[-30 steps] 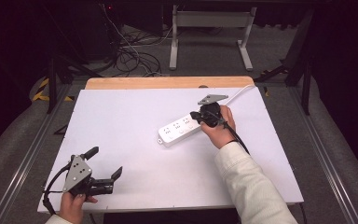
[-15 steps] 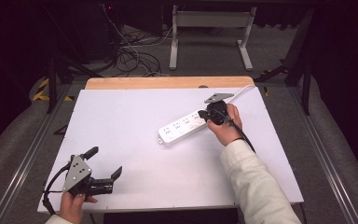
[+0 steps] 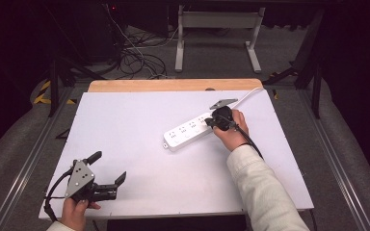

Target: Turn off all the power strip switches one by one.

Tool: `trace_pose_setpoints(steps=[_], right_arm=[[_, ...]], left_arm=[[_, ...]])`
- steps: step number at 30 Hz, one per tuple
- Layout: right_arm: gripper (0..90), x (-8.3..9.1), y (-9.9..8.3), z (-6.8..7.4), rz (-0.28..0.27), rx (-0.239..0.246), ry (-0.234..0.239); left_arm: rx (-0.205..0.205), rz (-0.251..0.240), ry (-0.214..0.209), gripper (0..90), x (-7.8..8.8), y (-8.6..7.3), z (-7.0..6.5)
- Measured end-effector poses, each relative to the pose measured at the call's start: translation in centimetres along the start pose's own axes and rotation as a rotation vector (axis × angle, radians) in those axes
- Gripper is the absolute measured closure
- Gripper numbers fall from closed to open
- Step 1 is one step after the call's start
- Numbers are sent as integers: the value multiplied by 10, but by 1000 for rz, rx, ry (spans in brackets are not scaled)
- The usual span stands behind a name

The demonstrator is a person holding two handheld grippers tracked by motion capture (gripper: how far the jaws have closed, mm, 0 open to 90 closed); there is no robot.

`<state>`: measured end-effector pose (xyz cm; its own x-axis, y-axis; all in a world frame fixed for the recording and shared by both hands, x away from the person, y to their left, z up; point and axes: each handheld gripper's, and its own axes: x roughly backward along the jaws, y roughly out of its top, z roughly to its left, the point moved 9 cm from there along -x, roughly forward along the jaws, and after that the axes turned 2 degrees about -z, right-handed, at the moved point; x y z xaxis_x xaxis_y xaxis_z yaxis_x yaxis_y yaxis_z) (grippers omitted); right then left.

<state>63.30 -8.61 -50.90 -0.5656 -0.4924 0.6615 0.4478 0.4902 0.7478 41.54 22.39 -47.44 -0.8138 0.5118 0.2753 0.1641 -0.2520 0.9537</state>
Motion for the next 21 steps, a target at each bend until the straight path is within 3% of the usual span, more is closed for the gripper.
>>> trace_pose_setpoints(steps=[21], right_arm=[[900, -6, -7, 0, 5, -22, -6]], left_arm=[[-2, 0, 0, 17, 0, 0, -1]])
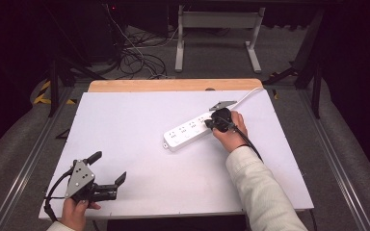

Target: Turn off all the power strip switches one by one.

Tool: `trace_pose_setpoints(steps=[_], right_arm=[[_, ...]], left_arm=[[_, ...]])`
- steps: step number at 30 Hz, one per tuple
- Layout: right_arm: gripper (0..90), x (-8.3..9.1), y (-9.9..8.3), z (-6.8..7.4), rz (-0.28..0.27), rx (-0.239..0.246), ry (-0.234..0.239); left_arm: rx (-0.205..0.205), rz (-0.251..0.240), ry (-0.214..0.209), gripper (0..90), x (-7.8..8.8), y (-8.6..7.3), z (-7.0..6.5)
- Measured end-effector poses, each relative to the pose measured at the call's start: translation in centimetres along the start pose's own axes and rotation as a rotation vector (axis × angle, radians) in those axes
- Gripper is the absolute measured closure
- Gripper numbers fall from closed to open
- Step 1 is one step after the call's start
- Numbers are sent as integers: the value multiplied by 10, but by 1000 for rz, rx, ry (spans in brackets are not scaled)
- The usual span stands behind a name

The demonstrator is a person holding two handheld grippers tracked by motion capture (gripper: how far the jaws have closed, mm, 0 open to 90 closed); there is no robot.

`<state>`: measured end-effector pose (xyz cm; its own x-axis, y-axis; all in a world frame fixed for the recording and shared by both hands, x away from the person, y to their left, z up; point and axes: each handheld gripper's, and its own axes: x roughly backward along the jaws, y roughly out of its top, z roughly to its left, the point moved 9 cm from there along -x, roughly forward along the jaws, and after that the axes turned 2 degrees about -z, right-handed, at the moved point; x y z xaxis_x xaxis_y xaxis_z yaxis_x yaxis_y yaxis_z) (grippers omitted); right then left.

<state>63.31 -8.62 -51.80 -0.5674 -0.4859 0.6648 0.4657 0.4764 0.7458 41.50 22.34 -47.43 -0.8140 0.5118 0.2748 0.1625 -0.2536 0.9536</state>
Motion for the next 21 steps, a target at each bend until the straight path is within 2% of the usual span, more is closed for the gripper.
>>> trace_pose_setpoints(steps=[9, 18, 21], right_arm=[[900, 0, 0, 0, -4, -1, 6], [900, 0, 0, 2, 7, 39, -16], [900, -1, 0, 2, 15, 36, -17]], left_arm=[[-2, 1, -2, 17, 0, 0, 0], [0, 3, -4, 17, 0, 0, -1], [2, 4, -7, 17, 0, 0, -1]])
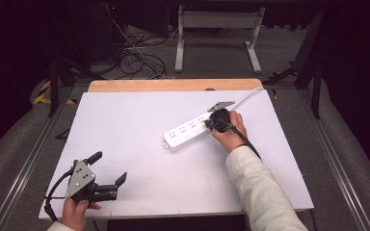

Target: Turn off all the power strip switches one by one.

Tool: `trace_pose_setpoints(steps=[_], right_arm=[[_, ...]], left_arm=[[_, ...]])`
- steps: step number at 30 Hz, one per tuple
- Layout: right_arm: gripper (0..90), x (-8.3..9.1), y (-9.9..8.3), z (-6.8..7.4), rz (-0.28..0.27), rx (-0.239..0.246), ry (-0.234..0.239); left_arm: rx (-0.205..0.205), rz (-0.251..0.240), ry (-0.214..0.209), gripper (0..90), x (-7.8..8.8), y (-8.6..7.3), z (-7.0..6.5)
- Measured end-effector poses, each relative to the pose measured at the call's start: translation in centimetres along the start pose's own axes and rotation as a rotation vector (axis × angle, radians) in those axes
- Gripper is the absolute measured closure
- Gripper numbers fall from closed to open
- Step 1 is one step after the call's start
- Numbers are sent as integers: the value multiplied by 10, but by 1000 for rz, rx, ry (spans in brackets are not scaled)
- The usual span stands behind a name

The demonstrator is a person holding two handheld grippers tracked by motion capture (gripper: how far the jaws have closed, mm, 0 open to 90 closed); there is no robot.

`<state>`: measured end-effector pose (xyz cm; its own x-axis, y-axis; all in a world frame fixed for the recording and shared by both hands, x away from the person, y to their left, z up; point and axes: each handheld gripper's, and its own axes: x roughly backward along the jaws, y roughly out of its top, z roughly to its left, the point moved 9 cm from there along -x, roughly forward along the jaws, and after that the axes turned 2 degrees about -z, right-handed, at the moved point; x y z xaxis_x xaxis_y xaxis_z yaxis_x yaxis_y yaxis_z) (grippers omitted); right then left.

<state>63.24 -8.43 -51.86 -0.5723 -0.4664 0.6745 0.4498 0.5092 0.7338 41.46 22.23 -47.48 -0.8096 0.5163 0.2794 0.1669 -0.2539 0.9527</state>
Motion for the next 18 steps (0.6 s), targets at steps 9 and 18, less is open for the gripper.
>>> trace_pose_setpoints(steps=[9, 18], right_arm=[[900, 8, 9, 1, -34, 5, 22], [865, 39, 25, 5, -150, -14, 54]], left_arm=[[6, -3, 0, 17, 0, 0, 1], [7, -2, 4, 17, 0, 0, 1]])
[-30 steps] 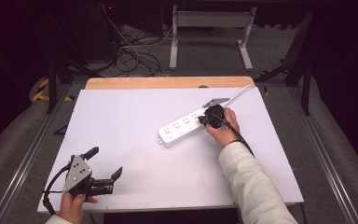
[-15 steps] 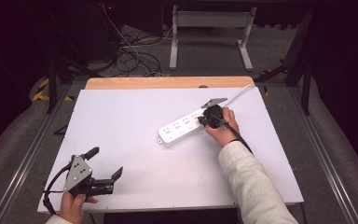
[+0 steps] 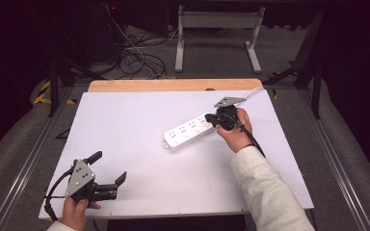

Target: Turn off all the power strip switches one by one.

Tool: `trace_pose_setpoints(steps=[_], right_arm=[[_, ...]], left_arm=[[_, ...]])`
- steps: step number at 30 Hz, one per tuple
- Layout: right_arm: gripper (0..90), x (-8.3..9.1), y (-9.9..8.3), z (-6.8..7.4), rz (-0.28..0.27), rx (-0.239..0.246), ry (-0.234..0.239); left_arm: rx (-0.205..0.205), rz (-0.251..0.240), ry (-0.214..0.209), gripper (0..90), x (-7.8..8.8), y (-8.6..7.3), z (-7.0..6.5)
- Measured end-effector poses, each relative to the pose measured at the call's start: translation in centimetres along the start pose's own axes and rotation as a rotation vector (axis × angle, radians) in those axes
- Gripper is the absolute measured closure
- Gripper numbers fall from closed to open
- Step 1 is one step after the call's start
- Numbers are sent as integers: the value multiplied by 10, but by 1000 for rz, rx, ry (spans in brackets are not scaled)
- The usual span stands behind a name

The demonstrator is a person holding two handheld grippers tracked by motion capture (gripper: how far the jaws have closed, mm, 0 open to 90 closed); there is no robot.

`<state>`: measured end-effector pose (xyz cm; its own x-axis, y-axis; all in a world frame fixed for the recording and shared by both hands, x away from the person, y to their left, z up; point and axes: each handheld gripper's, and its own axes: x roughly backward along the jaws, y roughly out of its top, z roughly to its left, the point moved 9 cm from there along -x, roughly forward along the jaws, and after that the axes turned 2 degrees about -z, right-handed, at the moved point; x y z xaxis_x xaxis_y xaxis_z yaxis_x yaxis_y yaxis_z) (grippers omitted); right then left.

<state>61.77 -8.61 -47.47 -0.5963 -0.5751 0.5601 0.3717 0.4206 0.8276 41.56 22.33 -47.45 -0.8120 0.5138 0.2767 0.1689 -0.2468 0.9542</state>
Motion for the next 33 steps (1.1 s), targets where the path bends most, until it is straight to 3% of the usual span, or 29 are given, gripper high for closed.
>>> trace_pose_setpoints(steps=[4, 6, 13, 20, 23, 33], right_arm=[[734, 11, 6, 4, -31, -8, 11], [645, 16, 9, 8, -59, -24, 43], [520, 45, 16, 14, -124, -21, 56], [295, 70, 16, 23, -224, -52, 84], [243, 80, 12, 27, -248, -42, 88], [178, 108, -11, 34, -256, -26, 106]], left_arm=[[-4, 4, -1, 17, -1, 0, 0], [-3, 4, -2, 17, -1, 0, 0], [-1, 1, 1, 17, -1, 0, 1], [-4, 1, 2, 17, -1, 0, 1], [-1, 2, 1, 17, -1, 0, 0], [-2, 3, -1, 17, -1, 0, -1]])
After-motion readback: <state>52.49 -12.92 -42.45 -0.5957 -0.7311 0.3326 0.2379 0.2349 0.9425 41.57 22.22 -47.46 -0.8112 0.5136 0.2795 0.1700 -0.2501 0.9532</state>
